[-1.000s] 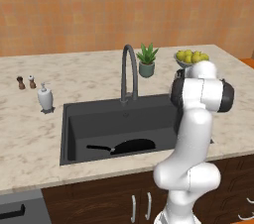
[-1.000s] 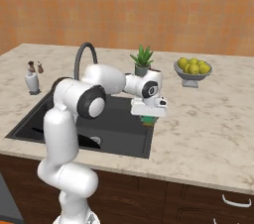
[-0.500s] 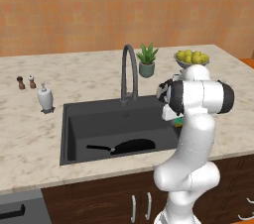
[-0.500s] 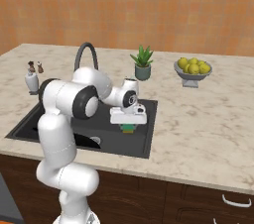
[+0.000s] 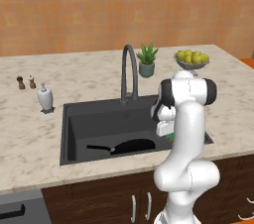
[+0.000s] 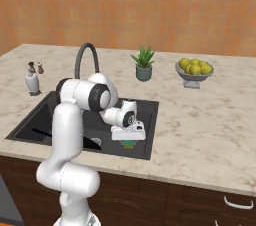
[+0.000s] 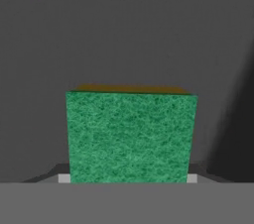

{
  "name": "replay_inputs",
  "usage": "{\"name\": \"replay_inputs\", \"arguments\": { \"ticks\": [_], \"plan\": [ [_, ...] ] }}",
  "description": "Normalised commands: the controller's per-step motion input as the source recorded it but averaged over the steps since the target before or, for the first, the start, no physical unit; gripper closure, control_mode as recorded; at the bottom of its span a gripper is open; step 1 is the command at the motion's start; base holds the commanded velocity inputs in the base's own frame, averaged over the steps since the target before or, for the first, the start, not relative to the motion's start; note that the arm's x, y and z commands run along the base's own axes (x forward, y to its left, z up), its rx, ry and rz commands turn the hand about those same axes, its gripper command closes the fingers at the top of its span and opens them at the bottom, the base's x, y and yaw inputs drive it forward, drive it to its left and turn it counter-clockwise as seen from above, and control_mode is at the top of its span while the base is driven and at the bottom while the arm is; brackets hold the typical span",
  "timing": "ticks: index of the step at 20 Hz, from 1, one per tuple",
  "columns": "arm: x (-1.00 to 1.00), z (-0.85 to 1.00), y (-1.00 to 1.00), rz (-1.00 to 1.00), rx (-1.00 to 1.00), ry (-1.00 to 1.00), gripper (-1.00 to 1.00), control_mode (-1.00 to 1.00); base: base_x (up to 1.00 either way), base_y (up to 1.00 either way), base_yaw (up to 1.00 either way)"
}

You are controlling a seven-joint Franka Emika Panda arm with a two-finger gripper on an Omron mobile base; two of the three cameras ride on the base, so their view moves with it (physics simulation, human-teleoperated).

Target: Pick the pan and sponge and place them into the sink. Then turn on the water.

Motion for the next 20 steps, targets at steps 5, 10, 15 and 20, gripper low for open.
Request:
{"name": "replay_inputs", "arguments": {
  "ticks": [5,10,15,20],
  "plan": [
    [0.03,-0.48,0.12,0.0,0.0,-0.01,1.0,-1.0,0.0,0.0,0.0],
    [0.0,-0.23,0.02,0.0,0.03,-0.04,1.0,-1.0,0.0,0.0,0.0],
    [0.0,-0.04,0.07,0.0,0.02,-0.02,-1.0,-1.0,0.0,0.0,0.0],
    [0.0,0.47,0.17,-0.03,0.02,-0.06,-1.0,-1.0,0.0,0.0,0.0]
  ]
}}
